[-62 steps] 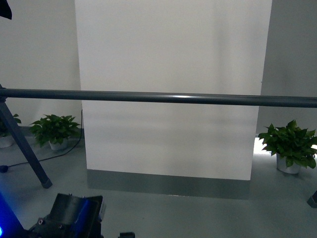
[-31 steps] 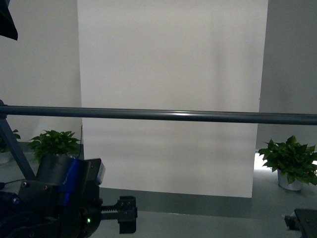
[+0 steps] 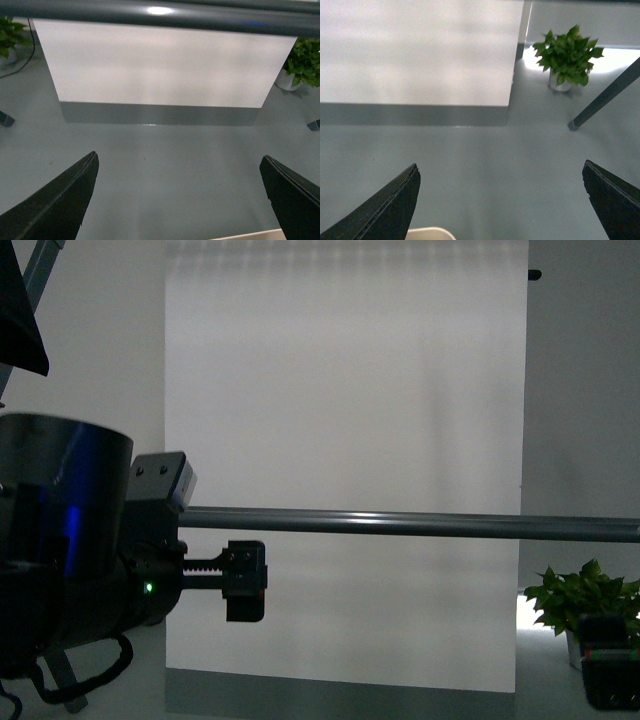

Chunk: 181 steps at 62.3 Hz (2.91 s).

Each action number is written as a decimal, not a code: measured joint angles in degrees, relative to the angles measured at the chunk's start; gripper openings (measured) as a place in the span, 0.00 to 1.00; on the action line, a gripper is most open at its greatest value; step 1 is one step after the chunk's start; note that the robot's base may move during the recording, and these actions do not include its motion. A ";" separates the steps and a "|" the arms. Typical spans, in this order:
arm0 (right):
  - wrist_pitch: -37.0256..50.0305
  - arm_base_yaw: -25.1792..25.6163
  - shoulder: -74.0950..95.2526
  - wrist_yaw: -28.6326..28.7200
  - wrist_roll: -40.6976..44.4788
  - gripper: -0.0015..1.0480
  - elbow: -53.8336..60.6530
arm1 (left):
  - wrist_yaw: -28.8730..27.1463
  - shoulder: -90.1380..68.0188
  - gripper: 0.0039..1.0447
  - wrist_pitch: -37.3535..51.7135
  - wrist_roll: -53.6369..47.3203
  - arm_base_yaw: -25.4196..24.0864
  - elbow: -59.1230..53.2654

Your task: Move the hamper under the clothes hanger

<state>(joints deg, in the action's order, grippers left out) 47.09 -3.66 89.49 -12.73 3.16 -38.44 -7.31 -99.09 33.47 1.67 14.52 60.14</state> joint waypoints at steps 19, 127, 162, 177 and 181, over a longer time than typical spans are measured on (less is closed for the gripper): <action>-4.92 -2.47 -17.92 -3.32 5.18 0.92 1.22 | -1.27 10.71 0.94 -3.10 -4.48 0.98 -0.11; -28.63 3.58 -68.57 12.66 -2.58 0.02 36.13 | 7.34 67.84 0.03 -5.64 -1.57 -14.38 -56.96; -36.72 3.58 -79.34 12.66 -2.58 0.02 38.14 | 7.34 82.90 0.03 -17.05 -1.57 -14.38 -59.14; -46.77 3.58 -89.22 12.70 -2.58 0.02 38.10 | 7.34 86.60 0.03 -20.68 -1.57 -14.38 -59.14; -46.99 3.58 -89.22 12.70 -2.58 0.02 38.10 | 7.32 87.47 0.03 -21.62 -1.57 -14.38 -59.14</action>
<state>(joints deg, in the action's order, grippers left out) 0.10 -0.08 0.27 -0.03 0.58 -0.34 0.01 -11.62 11.86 0.10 0.14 0.99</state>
